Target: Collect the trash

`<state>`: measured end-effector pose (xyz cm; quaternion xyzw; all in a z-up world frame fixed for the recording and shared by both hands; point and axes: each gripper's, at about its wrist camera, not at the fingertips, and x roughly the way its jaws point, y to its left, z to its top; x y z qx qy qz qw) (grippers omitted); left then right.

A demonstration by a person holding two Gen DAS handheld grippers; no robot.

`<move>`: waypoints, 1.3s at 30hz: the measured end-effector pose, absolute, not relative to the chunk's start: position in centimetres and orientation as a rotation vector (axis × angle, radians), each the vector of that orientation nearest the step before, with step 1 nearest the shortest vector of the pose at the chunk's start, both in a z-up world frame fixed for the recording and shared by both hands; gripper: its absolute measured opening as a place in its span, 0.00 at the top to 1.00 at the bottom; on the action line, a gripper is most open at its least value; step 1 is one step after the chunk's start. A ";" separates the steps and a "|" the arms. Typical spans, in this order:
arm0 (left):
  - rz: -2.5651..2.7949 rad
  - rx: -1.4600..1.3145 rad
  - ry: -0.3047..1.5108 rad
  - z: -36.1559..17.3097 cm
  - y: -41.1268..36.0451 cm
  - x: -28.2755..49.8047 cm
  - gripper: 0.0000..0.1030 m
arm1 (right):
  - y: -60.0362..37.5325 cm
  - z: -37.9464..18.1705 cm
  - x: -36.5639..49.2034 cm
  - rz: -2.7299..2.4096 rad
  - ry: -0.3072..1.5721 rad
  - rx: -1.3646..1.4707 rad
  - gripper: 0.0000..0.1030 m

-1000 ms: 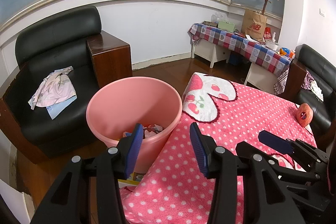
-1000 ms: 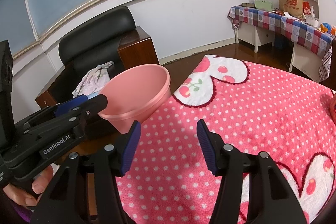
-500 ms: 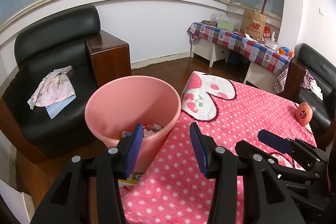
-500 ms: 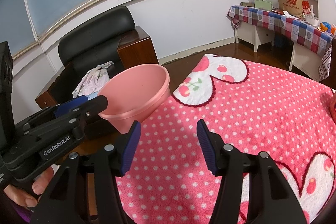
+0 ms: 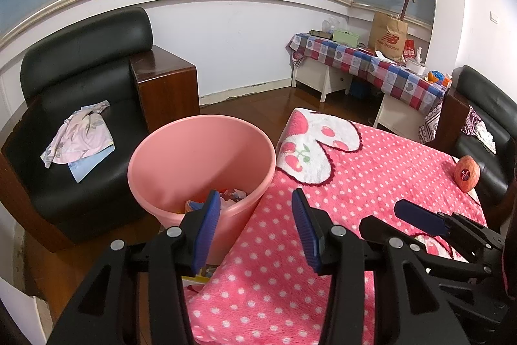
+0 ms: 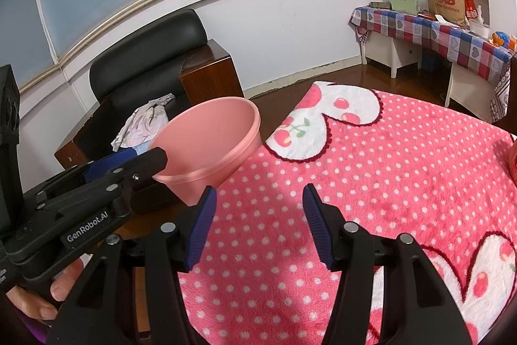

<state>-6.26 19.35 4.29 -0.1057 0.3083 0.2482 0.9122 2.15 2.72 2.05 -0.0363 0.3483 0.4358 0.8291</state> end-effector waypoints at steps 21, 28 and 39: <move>0.484 -0.212 0.644 3.8 19.2 -6.0 0.56 | 1.9 2.3 1.7 0.884 0.679 -0.076 0.46; 0.481 -0.213 0.643 3.9 19.3 -6.0 0.56 | 1.8 2.7 1.6 0.878 0.672 -0.078 0.46; 0.475 -0.208 0.643 4.4 19.4 -5.8 0.56 | 1.7 2.7 1.7 0.877 0.674 -0.077 0.46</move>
